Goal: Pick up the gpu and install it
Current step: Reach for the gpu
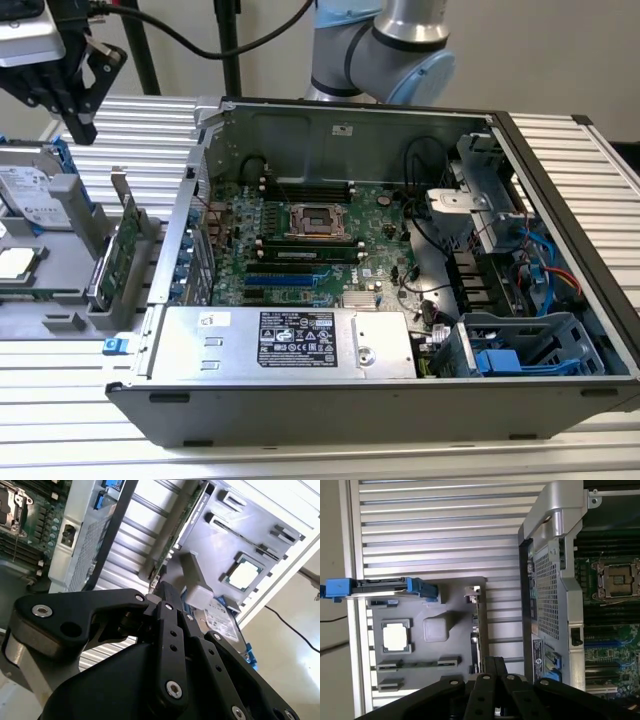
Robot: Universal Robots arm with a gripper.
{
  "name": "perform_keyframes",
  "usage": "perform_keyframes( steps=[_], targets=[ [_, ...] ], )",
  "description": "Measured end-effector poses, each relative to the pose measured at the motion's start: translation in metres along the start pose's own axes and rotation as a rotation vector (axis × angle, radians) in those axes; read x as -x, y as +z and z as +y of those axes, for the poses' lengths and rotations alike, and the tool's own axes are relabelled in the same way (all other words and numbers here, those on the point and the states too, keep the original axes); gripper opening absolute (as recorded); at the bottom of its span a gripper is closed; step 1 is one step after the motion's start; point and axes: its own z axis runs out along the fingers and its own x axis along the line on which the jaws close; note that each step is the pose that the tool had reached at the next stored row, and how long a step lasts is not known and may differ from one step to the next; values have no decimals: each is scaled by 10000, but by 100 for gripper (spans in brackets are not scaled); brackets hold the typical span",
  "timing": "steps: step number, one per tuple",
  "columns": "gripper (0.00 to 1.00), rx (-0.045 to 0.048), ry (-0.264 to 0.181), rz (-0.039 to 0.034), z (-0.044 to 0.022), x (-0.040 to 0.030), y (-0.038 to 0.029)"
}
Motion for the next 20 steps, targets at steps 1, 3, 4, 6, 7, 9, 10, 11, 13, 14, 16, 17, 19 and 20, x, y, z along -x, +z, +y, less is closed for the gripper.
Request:
perform_keyframes(
  steps=[1, 3, 4, 6, 7, 9, 10, 11, 13, 14, 16, 17, 19, 20],
  targets=[
    [0, 0, 0, 0, -1, -14, 0],
    [0, -1, 0, 0, -3, -43, -1],
    [0, 0, 0, 0, -4, -56, -1],
    [0, -1, 0, 0, -6, -83, -2],
    [0, -1, 0, 0, -7, -96, -2],
    [0, 0, 0, 0, -8, -114, -3],
    [0, -1, -1, 0, -9, -121, -3],
    [0, 0, 0, 0, -9, -127, -3],
    [0, 0, -1, 0, -10, -135, -3],
    [0, -1, -1, 1, -10, -136, -3],
    [0, 0, 0, 1, -10, -138, -3],
    [0, -1, 0, 0, -10, -138, -3],
    [0, 0, 0, 0, -10, -138, -3],
    [0, -1, 0, 0, -10, -138, -3]
  ],
)
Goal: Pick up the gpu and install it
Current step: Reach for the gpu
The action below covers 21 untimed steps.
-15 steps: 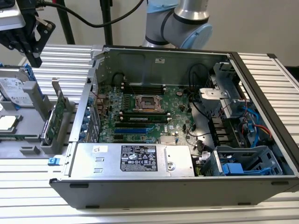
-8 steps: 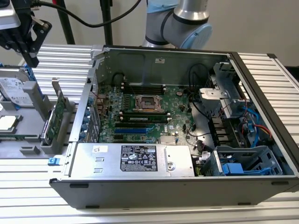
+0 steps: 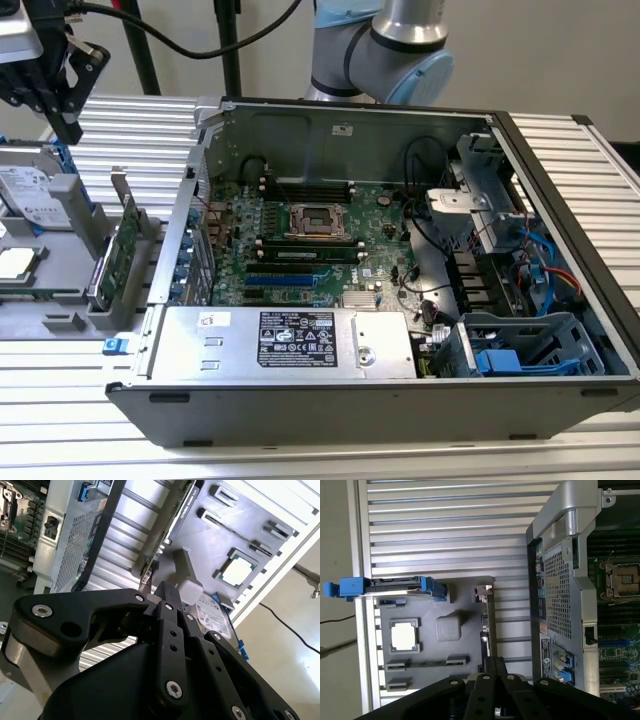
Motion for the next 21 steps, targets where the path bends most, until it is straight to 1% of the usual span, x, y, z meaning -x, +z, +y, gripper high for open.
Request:
perform_keyframes(
  steps=[8, 21],
  targets=[
    [0, 0, 0, 0, -16, 1, -1],
    [0, 0, 0, 0, -102, 7, -5]
  ],
)
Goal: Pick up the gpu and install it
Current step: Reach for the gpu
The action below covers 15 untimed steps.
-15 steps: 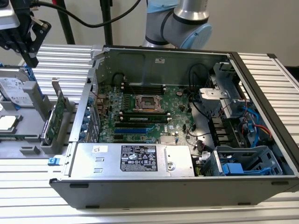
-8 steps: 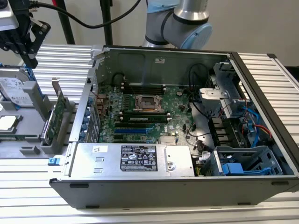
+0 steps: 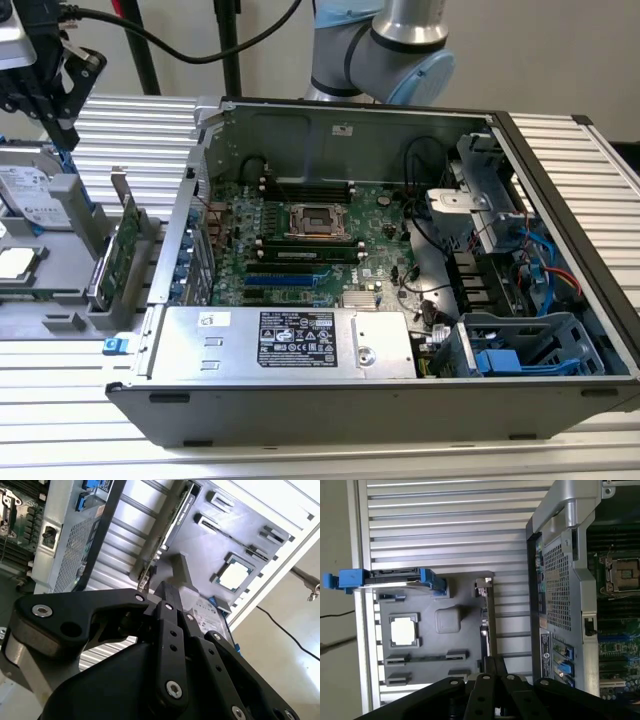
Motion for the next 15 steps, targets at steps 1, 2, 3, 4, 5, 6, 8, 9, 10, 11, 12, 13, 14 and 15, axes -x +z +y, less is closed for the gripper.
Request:
perform_keyframes(
  steps=[1, 2, 3, 4, 5, 6, 8, 9, 10, 11, 12, 13, 14, 15],
  targets=[
    [0, 0, 0, 0, -5, 0, 0],
    [0, 0, 1, 0, -9, 0, 0],
    [0, 0, 1, -1, -14, 0, -1],
    [0, 0, 0, 0, -19, 0, -1],
    [0, 0, 1, 0, -23, -1, -1],
    [0, 0, 1, 0, -27, -1, -2],
    [0, 0, 1, 0, -34, -2, -2],
    [0, 0, 1, 0, -36, -2, -2],
    [0, 0, 0, 0, -38, -2, -2],
    [0, 0, 1, -1, -39, -2, -2],
    [0, 0, 0, 0, -40, -2, -2],
    [0, 0, 0, 0, -41, -3, -2],
    [0, -1, -1, 0, -42, -5, -2],
    [0, 0, -1, 0, -43, -7, -2]
  ],
)
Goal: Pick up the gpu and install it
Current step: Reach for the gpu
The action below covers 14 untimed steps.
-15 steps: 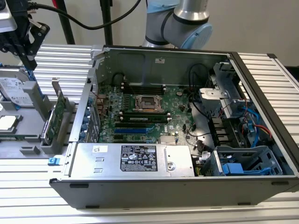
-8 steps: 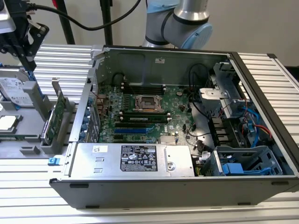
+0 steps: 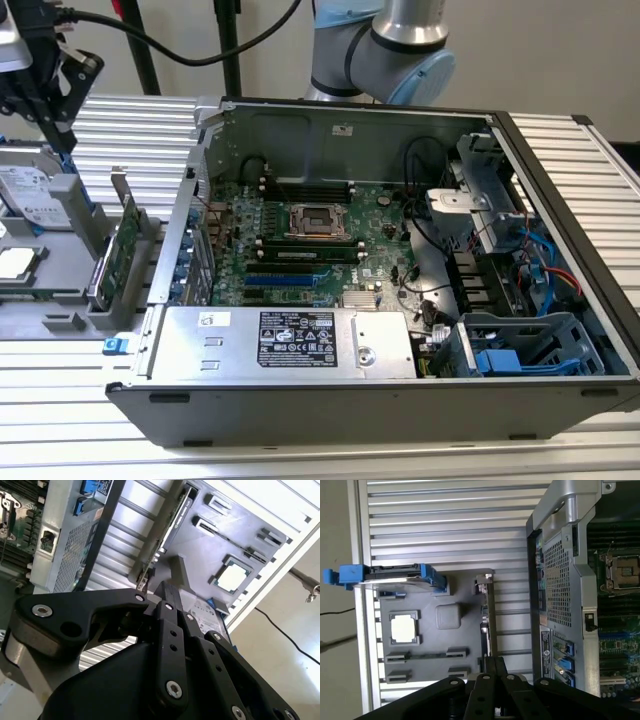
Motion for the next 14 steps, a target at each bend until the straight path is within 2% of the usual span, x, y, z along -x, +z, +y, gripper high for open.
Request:
perform_keyframes(
  steps=[14],
  targets=[
    [0, 0, 2, 0, -64, -20, -2]
  ],
)
